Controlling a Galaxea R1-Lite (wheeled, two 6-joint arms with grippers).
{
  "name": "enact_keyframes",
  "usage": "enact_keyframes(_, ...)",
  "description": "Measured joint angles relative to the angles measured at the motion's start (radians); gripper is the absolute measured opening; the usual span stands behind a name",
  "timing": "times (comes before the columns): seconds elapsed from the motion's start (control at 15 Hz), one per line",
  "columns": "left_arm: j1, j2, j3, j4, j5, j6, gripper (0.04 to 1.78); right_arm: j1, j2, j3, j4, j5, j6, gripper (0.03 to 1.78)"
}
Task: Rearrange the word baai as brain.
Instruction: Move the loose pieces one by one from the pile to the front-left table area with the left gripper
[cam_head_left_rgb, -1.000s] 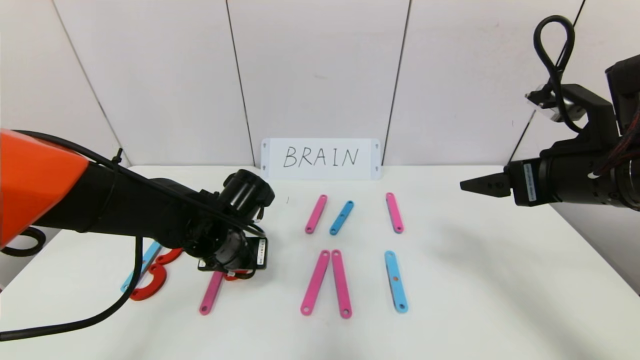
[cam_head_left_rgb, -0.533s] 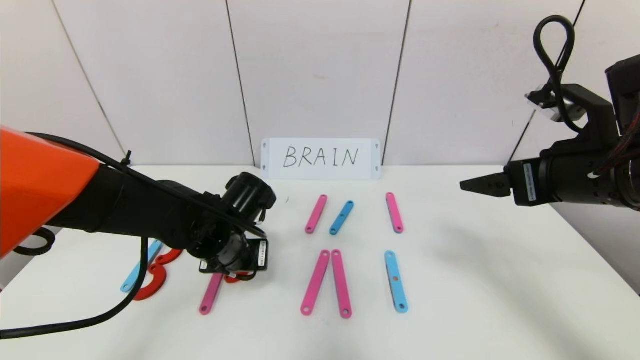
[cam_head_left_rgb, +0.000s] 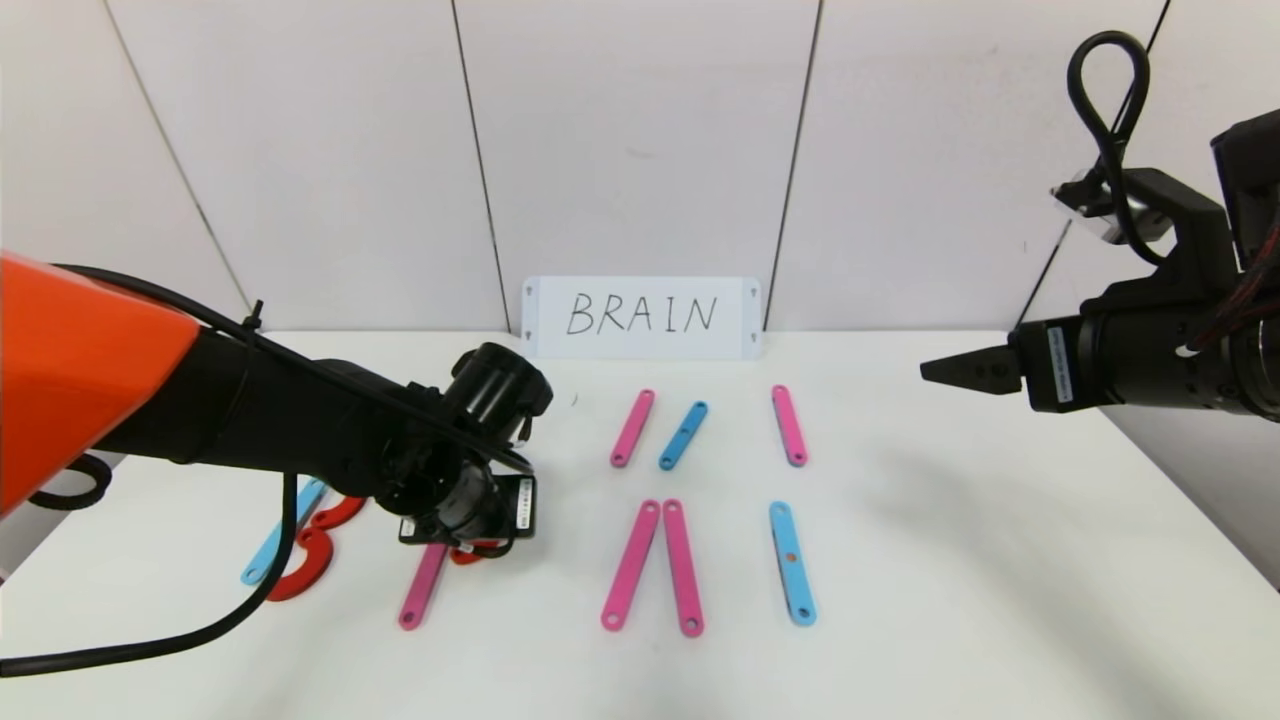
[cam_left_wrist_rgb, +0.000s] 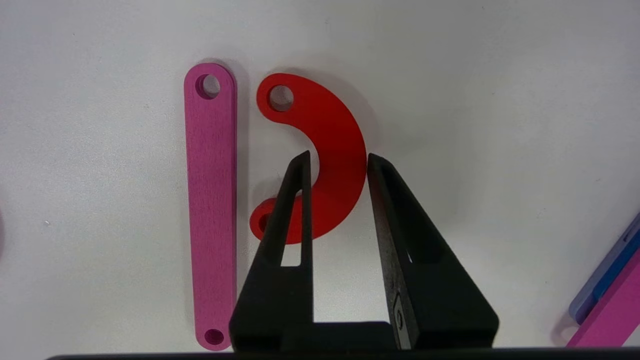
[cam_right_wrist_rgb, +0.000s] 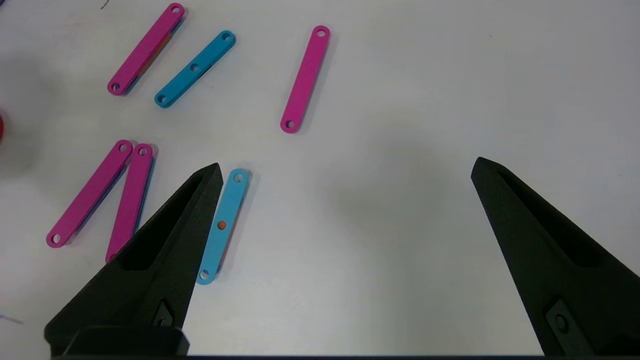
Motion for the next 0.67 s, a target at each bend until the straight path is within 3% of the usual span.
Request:
enact_keyframes(0.13, 0.000, 0.000, 0.000, 0.000, 0.000, 0.000, 0.67, 0.000, 0.000, 0.000, 0.000, 0.000, 0.000, 1.74)
enact_keyframes(0.47, -0.001, -0.004, -0.006, 0.000, 0.005, 0.003, 1.48, 0.001, 0.000, 0.001, 0.000, 0.000, -0.001, 1.74)
enact_keyframes(0.67, -0.016, -0.027, -0.034, 0.005, 0.006, 0.010, 1.71, 0.011, 0.000, 0.006, 0.000, 0.000, -0.003, 1.74)
